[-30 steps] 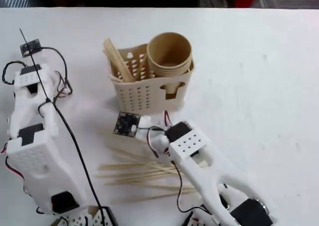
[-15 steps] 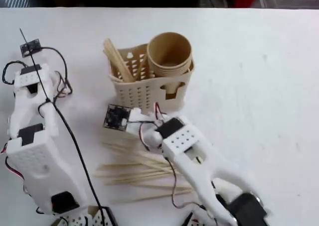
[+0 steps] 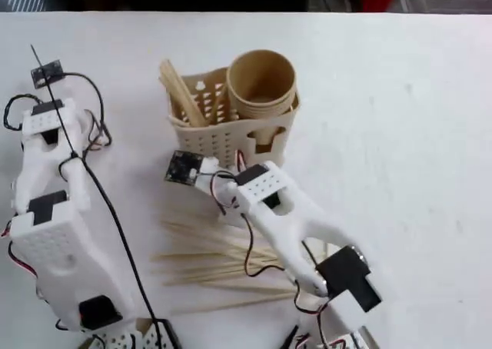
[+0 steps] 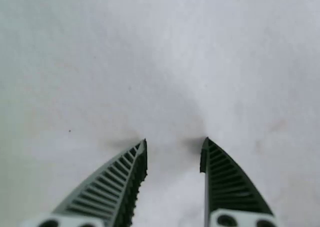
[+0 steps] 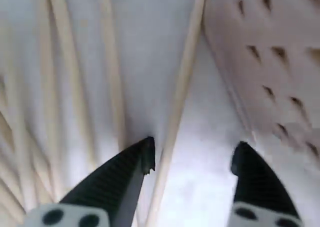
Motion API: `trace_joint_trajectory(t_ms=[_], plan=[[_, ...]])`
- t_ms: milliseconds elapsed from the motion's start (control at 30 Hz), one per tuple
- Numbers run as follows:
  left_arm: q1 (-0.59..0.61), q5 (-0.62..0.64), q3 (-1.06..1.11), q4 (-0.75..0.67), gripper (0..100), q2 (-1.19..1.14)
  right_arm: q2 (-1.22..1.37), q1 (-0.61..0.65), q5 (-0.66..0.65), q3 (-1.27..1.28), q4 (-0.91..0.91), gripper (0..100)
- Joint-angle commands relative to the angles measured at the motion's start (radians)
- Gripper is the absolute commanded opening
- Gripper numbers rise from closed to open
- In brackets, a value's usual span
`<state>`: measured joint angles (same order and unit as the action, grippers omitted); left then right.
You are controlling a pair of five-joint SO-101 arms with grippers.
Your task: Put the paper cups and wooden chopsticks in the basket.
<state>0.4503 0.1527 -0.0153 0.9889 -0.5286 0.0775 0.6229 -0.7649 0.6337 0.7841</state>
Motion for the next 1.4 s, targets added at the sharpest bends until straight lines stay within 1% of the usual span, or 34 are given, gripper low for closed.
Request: trace_joint_trajectory(t_ms=[0, 33, 67, 133, 167, 267, 433, 600, 767, 800, 933, 1033, 1100, 1167, 1367], plan=[[0.002, 0.009, -0.041, -0.005, 18, 0.005, 0.015, -0.012, 0.005, -0.028, -0.010, 7.8], [0.002, 0.009, -0.041, -0.005, 18, 0.005, 0.015, -0.012, 0.009, -0.029, -0.010, 2.8], [0.002, 0.009, -0.041, -0.005, 18, 0.005, 0.010, -0.012, 0.009, -0.029, -0.005, 0.6], [0.002, 0.009, -0.041, -0.005, 18, 0.005, -0.019, -0.010, 0.009, -0.026, 0.019, 2.8], [0.002, 0.009, -0.041, -0.005, 18, 0.005, -0.041, -0.010, 0.011, -0.026, 0.041, 1.5], [0.002, 0.009, -0.041, -0.005, 18, 0.005, -0.125, 0.001, 0.011, -0.012, 0.090, 1.7], [0.002, 0.009, -0.041, -0.005, 18, 0.005, -0.295, 0.081, 0.011, 0.092, 0.111, 1.6], [0.002, 0.009, -0.041, -0.005, 18, 0.005, -0.519, 0.127, 0.058, 0.172, 0.124, 1.6], [0.002, 0.009, -0.043, -0.006, 18, 0.005, -0.846, 0.134, 0.074, 0.178, 0.168, 1.6], [0.001, 0.009, -0.043, -0.006, 18, 0.005, -0.914, 0.142, 0.103, 0.169, 0.156, 1.6], [0.001, 0.009, -0.041, -0.015, 18, 0.005, -1.129, 0.139, 0.256, 0.055, 0.038, 1.6], [0.001, 0.009, -0.041, -0.015, 18, 0.005, -1.148, 0.136, 0.347, -0.060, -0.096, 1.6], [0.001, 0.009, -0.041, -0.014, 18, 0.005, -1.110, 0.134, 0.377, -0.114, -0.202, 1.6], [0.001, 0.009, -0.040, -0.012, 18, 0.005, -1.035, 0.134, 0.376, -0.150, -0.303, 1.7], [0.002, 0.009, -0.040, -0.012, 18, 0.005, -0.696, 0.094, 0.384, -0.313, -0.529, 1.7]])
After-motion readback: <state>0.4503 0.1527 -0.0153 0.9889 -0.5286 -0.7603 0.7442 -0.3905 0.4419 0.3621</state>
